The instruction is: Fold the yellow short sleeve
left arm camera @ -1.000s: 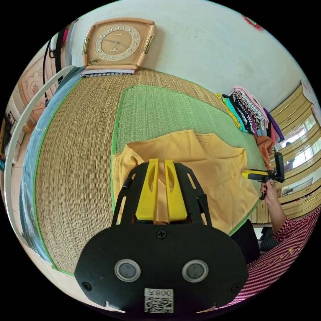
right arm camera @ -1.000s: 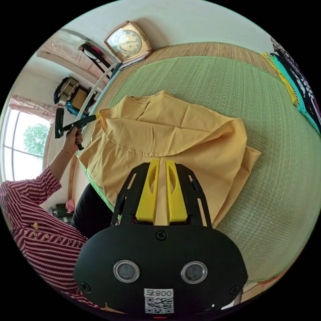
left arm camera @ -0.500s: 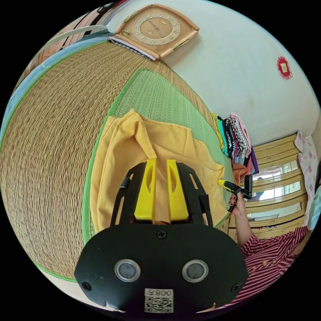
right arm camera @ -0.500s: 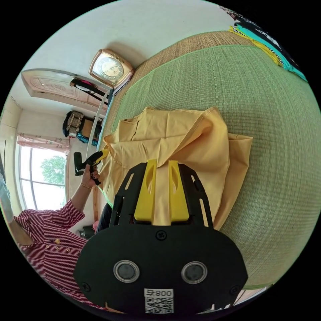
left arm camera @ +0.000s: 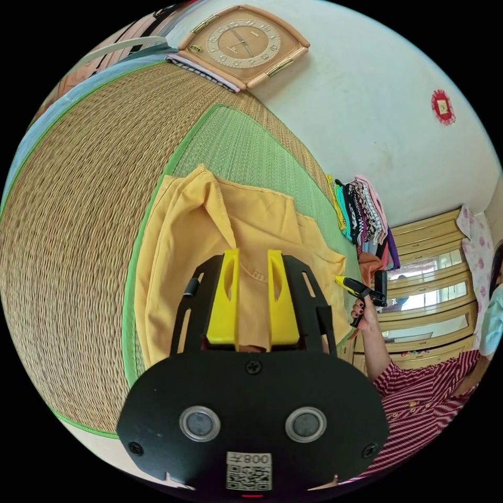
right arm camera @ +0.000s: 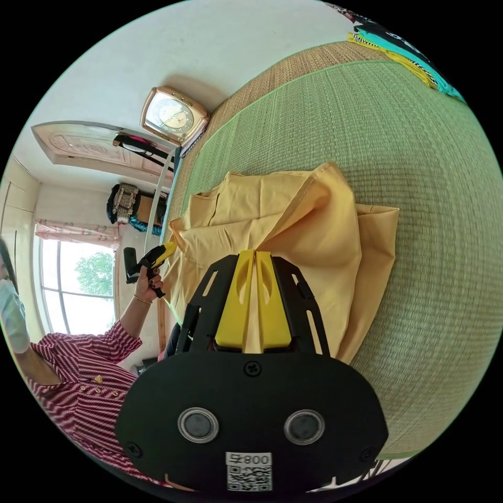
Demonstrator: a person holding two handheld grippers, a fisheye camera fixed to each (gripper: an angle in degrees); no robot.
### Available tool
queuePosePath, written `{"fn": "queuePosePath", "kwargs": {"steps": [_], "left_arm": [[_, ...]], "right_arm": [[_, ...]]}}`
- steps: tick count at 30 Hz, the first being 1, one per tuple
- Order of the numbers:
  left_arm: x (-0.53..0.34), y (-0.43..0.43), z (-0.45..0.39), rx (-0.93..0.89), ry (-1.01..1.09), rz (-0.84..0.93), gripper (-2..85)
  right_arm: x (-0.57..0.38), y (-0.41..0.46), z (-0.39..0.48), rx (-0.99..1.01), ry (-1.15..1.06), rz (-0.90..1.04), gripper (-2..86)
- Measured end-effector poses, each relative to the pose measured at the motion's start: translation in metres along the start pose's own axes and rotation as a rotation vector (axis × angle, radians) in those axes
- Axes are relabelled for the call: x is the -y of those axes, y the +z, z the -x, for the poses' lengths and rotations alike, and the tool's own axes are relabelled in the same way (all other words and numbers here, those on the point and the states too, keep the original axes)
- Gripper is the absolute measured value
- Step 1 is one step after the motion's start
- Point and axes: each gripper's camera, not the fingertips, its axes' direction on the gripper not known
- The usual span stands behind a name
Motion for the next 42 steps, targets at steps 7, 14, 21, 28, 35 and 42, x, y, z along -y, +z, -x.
{"fn": "queuePosePath", "kwargs": {"steps": [7,14,21,28,35,42], "left_arm": [[0.008,0.010,-0.002,0.082,-0.013,0.032,6.8],[0.001,-0.004,0.001,0.078,-0.054,-0.026,6.8],[0.007,0.004,-0.001,0.086,-0.070,-0.003,3.8],[-0.004,-0.010,-0.003,0.051,-0.082,-0.034,5.9],[0.003,0.002,-0.013,0.075,-0.090,0.002,2.4],[0.016,-0.026,-0.039,-0.022,-0.062,-0.078,0.8]], "right_arm": [[0.000,-0.006,0.009,0.021,-0.001,-0.001,0.2],[-0.002,-0.016,0.016,0.039,-0.003,-0.013,0.2],[-0.007,-0.018,0.022,0.056,0.001,-0.013,0.3],[-0.012,-0.018,0.029,0.075,0.000,-0.018,0.3],[-0.018,-0.014,0.038,0.082,0.000,-0.017,0.2],[-0.018,-0.024,0.050,0.118,-0.017,-0.047,0.2]]}}
